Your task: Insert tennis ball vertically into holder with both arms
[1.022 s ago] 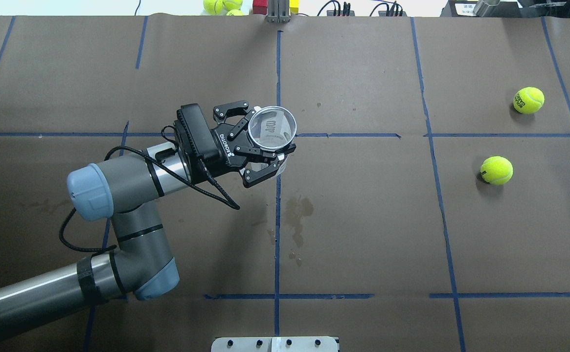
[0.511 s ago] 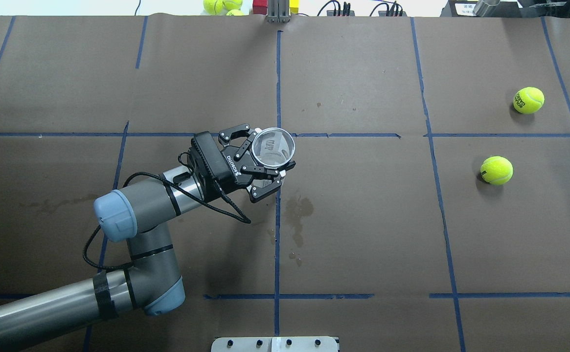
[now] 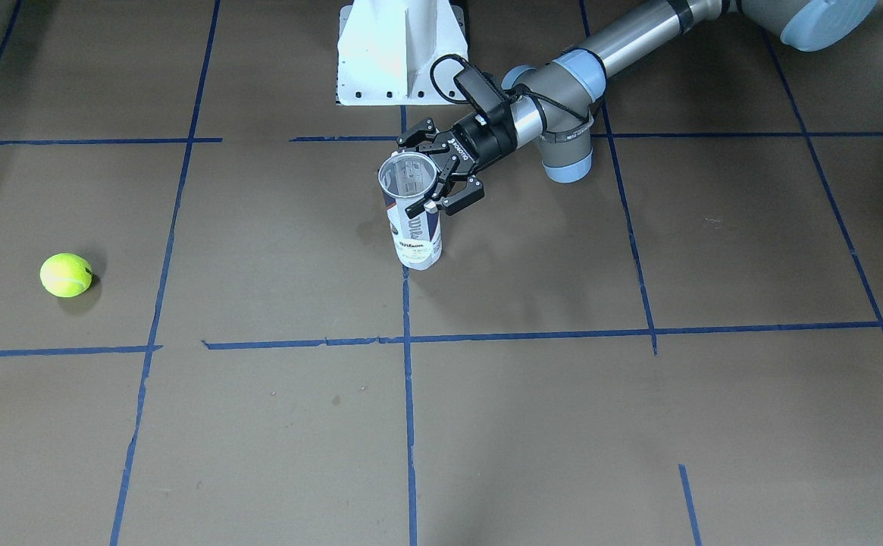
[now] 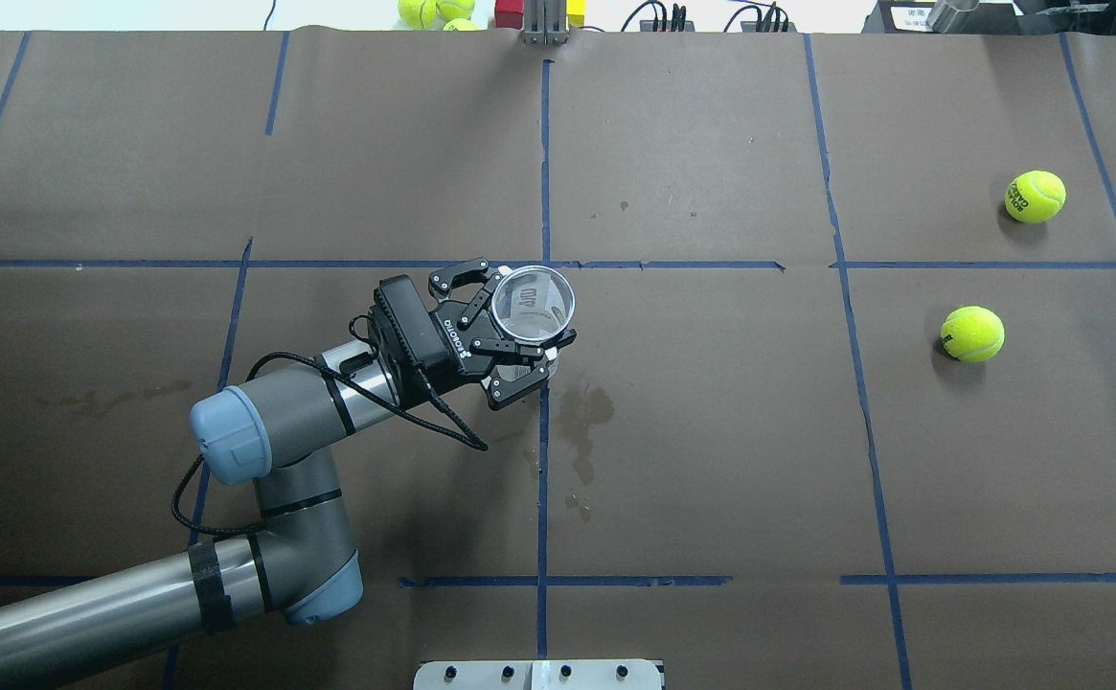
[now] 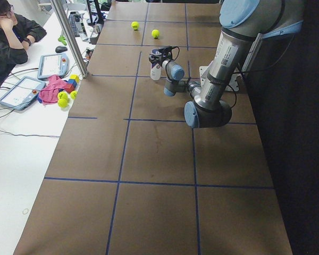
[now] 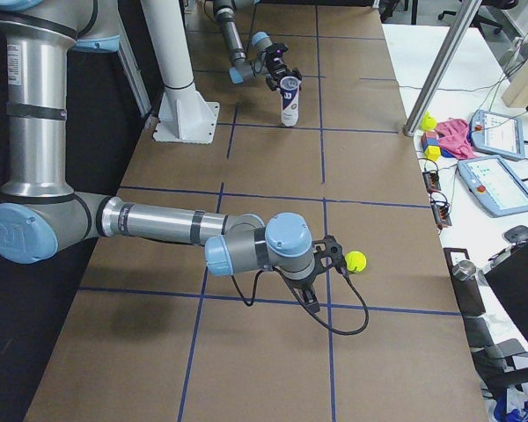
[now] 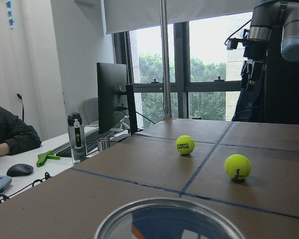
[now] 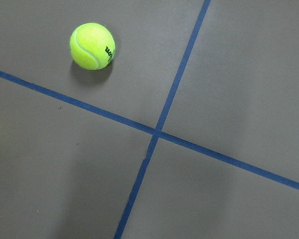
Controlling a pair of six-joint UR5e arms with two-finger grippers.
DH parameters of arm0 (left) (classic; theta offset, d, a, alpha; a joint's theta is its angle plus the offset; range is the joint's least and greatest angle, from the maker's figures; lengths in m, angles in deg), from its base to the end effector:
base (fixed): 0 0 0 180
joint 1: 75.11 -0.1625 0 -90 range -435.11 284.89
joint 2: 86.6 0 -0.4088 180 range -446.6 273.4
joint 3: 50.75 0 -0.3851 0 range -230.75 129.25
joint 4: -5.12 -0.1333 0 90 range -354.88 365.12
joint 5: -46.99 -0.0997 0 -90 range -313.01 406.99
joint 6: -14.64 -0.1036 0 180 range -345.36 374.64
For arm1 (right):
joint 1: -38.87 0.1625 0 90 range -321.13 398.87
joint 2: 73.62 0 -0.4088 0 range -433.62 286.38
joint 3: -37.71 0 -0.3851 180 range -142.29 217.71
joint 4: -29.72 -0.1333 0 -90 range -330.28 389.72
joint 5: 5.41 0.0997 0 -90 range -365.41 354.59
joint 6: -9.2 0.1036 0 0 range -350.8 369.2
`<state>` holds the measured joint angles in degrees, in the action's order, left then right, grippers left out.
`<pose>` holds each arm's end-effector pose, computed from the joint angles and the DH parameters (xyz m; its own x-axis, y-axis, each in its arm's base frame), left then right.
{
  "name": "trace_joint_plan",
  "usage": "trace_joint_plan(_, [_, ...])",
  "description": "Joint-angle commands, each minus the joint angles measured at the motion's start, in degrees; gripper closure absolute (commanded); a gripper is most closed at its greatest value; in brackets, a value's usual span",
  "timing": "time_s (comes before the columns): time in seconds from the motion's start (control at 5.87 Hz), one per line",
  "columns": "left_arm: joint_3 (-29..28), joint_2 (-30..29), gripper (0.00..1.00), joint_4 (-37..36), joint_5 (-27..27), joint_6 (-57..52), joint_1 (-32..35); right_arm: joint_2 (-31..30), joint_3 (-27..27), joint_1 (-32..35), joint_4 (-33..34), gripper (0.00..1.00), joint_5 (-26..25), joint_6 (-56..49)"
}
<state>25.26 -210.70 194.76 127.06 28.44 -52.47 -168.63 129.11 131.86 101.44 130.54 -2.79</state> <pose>0.5232 -0.3820 0.2314 0.3932 0.8725 -0.2902 0.5682 0.0176 0.8227 0.0829 -0.4596 0.6384 0.6990 -0.3430 0.6275 0.0969 0.9148 0.3922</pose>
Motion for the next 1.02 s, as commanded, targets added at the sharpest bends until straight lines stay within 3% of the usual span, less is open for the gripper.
trace_joint_plan(0.0, [-0.2,0.0,0.22,0.4,0.0,0.0,-0.1,0.7,0.6,-1.0,0.1,0.0,1.4,3.4])
trace_joint_plan(0.17, [-0.2,0.0,0.22,0.4,0.0,0.0,-0.1,3.4,2.5,-4.6,0.9,0.0,3.4,8.9])
trace_joint_plan(0.34, [-0.2,0.0,0.22,0.5,0.0,0.0,-0.1,3.9,7.5,-9.6,6.4,0.0,3.7,10.7])
trace_joint_plan(0.51, [0.0,-0.8,0.22,0.5,0.0,3.5,-0.1,5.4,16.0,-12.1,18.9,0.0,2.6,10.7])
trace_joint_plan(0.85, [-0.2,-0.3,0.22,0.4,0.0,8.8,-0.3,4.9,18.8,-16.0,21.4,0.0,1.4,13.8])
